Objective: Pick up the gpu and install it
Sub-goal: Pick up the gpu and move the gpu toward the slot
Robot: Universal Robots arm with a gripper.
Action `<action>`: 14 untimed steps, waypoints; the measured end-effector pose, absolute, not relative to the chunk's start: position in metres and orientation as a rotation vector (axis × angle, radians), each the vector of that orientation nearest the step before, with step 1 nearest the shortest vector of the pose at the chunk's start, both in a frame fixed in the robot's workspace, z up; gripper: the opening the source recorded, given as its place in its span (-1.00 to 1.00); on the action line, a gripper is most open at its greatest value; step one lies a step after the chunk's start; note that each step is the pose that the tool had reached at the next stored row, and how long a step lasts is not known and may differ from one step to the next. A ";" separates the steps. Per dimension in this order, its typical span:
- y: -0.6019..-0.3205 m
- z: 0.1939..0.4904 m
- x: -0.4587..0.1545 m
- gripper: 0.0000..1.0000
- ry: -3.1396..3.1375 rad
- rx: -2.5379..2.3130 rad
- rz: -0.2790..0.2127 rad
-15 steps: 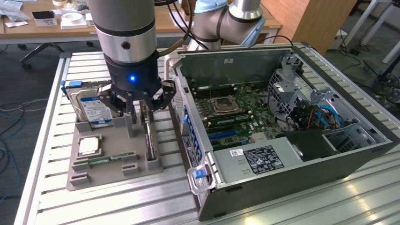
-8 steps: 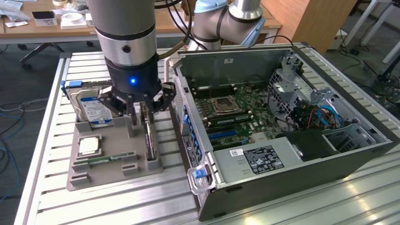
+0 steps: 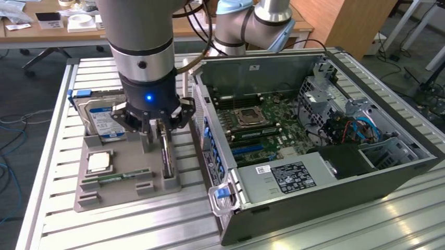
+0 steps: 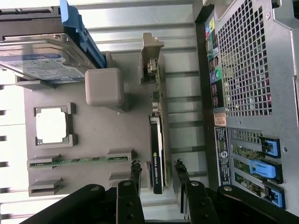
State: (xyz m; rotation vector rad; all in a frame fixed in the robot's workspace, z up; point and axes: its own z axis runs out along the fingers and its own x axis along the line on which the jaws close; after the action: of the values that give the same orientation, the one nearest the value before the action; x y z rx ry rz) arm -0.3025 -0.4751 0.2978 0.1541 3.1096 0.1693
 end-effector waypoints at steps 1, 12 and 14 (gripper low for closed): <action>-0.475 0.296 -0.302 -0.17 3.110 0.154 0.169; -0.475 0.290 -0.300 -0.17 3.109 0.154 0.169; -0.475 0.286 -0.299 -0.17 3.109 0.154 0.169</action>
State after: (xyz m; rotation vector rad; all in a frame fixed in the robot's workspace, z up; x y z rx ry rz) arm -0.2995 -0.4750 0.2864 0.1540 3.1094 0.1694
